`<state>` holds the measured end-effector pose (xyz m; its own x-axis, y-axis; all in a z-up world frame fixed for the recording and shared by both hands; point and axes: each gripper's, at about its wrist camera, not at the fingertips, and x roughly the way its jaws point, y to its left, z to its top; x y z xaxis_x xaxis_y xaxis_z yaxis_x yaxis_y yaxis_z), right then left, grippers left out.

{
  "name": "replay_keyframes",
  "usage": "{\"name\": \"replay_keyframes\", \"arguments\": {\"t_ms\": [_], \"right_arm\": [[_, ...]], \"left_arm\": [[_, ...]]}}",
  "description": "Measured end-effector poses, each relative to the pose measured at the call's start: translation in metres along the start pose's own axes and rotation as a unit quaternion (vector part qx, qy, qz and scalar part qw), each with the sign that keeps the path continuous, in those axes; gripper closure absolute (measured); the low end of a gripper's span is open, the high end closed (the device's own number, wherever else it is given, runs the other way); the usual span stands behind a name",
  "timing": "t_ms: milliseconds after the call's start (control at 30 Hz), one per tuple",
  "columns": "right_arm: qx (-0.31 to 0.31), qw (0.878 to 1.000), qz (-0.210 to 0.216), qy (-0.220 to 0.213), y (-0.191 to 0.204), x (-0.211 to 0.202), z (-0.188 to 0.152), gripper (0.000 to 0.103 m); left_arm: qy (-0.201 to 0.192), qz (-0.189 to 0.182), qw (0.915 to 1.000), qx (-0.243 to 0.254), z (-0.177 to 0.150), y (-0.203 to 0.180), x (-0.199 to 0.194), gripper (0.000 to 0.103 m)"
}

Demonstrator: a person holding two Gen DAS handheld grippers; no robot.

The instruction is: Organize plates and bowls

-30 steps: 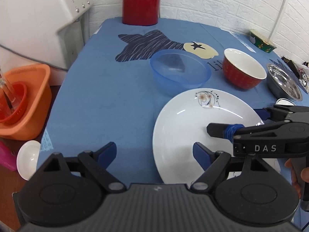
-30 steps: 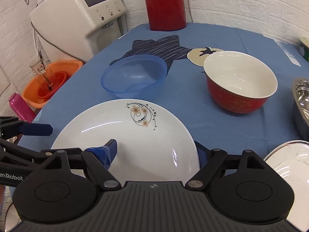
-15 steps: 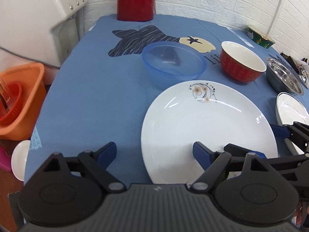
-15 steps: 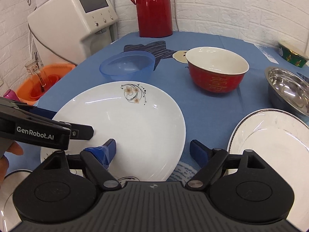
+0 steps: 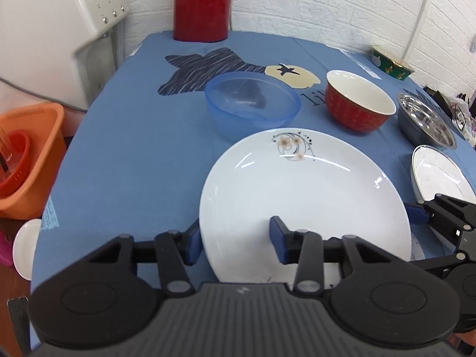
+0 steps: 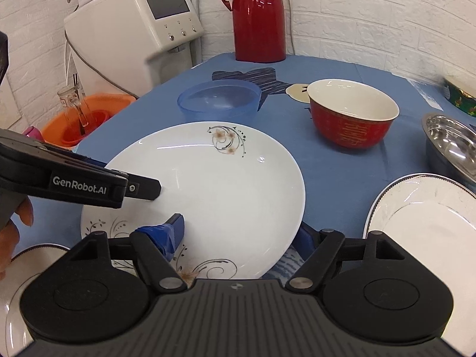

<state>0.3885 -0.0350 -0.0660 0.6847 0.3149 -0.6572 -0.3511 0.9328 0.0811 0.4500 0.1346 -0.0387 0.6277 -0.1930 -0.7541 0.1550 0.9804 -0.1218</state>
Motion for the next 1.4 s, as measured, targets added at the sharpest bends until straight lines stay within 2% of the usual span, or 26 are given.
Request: {"name": "replay_keyframes", "arguments": {"t_ms": [133, 300, 400, 567, 733, 1000, 1133, 1300, 1400], "right_arm": [[0.007, 1.0, 0.002, -0.015, 0.002, -0.015, 0.003, 0.04], [0.016, 0.999, 0.007, -0.04, 0.007, -0.047, 0.007, 0.04], [0.001, 0.999, 0.005, -0.053, 0.019, -0.066, 0.004, 0.04], [-0.002, 0.998, 0.025, -0.065, 0.04, -0.094, -0.012, 0.04], [0.002, 0.997, 0.043, -0.064, 0.063, -0.114, -0.044, 0.04], [0.013, 0.998, 0.05, -0.037, 0.084, -0.122, -0.085, 0.04], [0.014, 0.998, 0.051, -0.037, 0.086, -0.122, -0.094, 0.04], [0.038, 0.997, 0.061, -0.039, 0.083, -0.123, -0.095, 0.039], [0.057, 0.996, 0.06, -0.045, 0.078, -0.13, -0.096, 0.039]], "left_arm": [[-0.019, 0.004, 0.9997, 0.016, 0.002, -0.006, -0.016, 0.064], [-0.034, -0.006, 0.9994, 0.006, 0.003, -0.007, -0.043, 0.064], [-0.05, -0.003, 0.9987, 0.008, -0.003, -0.009, -0.065, 0.064], [-0.066, 0.01, 0.9977, 0.006, -0.028, -0.006, -0.104, 0.064], [-0.061, 0.016, 0.998, -0.009, -0.072, 0.003, -0.131, 0.064], [-0.037, 0.019, 0.9988, -0.025, -0.135, 0.009, -0.143, 0.064], [-0.044, 0.024, 0.9985, -0.024, -0.145, 0.006, -0.141, 0.064], [-0.046, 0.01, 0.9982, -0.038, -0.151, 0.015, -0.138, 0.063], [-0.069, 0.018, 0.9972, -0.021, -0.152, 0.01, -0.146, 0.053]]}}
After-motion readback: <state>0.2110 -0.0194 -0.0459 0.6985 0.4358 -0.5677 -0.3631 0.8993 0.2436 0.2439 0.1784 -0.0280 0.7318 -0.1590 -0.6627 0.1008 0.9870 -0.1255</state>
